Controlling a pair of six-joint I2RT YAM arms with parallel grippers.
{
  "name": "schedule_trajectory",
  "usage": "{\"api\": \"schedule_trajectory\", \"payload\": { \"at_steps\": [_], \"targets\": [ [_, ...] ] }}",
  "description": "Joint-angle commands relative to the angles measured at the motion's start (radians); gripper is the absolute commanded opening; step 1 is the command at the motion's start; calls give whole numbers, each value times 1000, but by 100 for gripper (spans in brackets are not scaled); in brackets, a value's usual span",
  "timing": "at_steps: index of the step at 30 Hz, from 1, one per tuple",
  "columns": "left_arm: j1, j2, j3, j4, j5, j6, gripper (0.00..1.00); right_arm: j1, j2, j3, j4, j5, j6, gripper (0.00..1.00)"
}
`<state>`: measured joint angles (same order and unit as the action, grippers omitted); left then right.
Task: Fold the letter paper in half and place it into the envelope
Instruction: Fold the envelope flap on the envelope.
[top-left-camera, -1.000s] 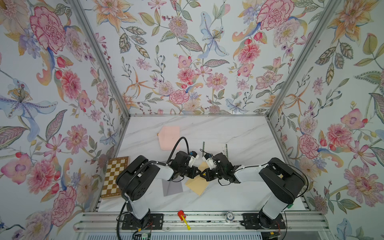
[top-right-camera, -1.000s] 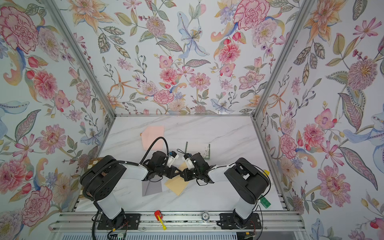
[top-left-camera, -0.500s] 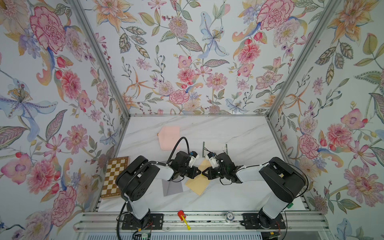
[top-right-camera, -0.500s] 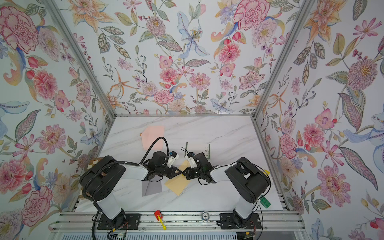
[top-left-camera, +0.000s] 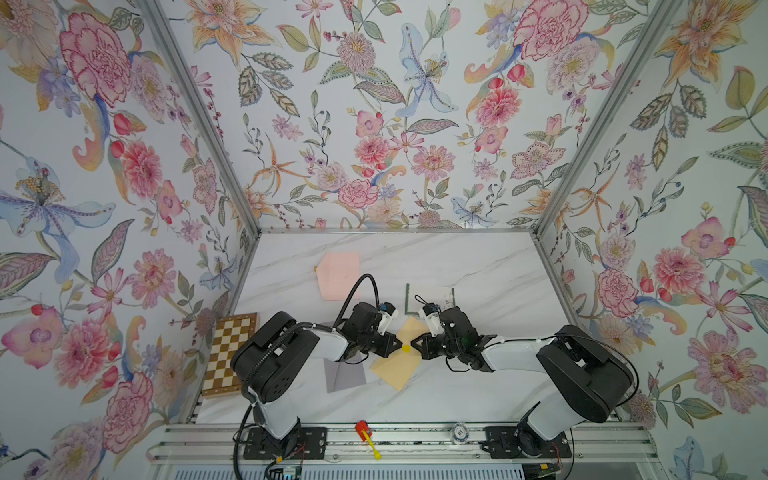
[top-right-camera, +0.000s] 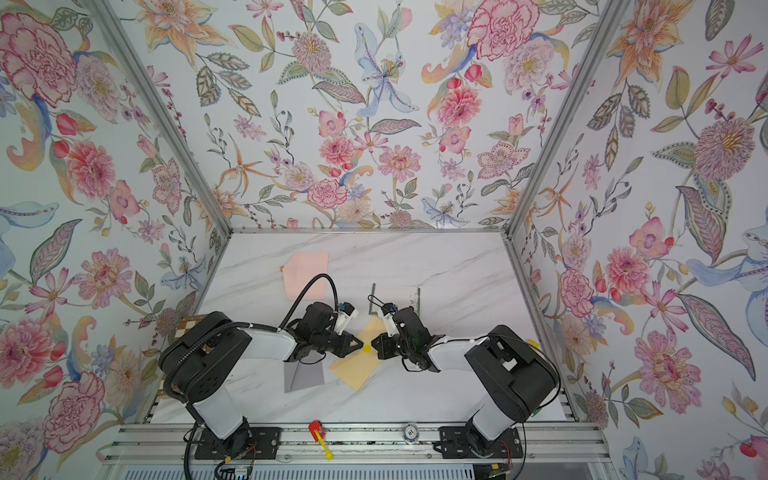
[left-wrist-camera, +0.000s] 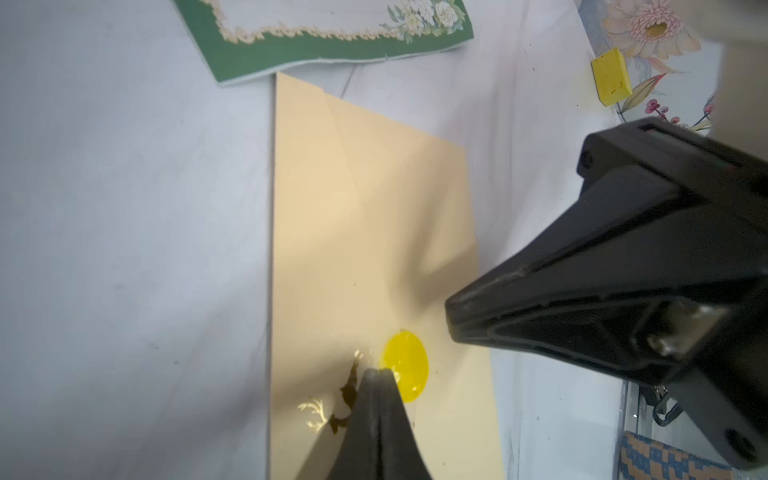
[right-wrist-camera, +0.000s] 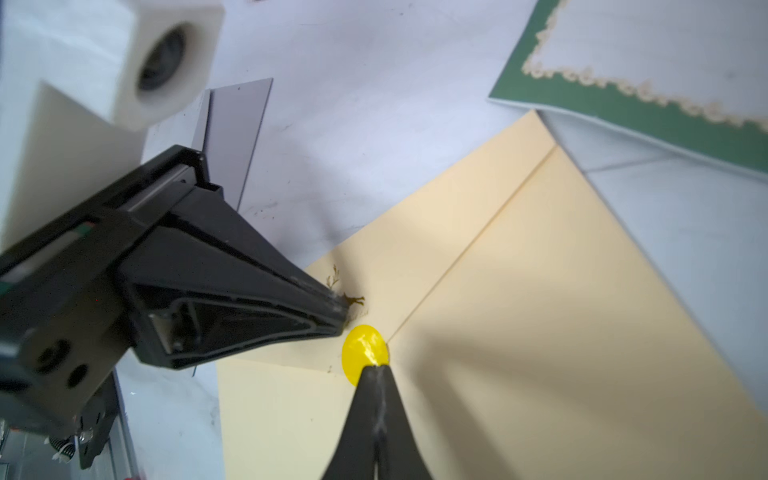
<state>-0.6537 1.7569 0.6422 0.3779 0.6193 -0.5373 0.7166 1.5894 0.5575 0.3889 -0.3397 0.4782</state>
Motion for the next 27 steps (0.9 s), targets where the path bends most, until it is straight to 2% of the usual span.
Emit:
{"api": "schedule_trajectory", "payload": {
  "at_steps": [1, 10, 16, 27],
  "targets": [
    [-7, 32, -37, -192, -99, 21, 0, 12, -3, 42, -47, 15, -25, 6],
    [-6, 30, -36, -195, -101, 25, 0, 35, 107, 32, 18, 4, 16, 6],
    [-6, 30, -35, -197, -101, 26, 0, 41, 127, 19, 20, 15, 31, 6],
    [-7, 41, -30, -199, -104, 29, 0, 102, 138, 39, -217, 99, -78, 4]
  ]
}}
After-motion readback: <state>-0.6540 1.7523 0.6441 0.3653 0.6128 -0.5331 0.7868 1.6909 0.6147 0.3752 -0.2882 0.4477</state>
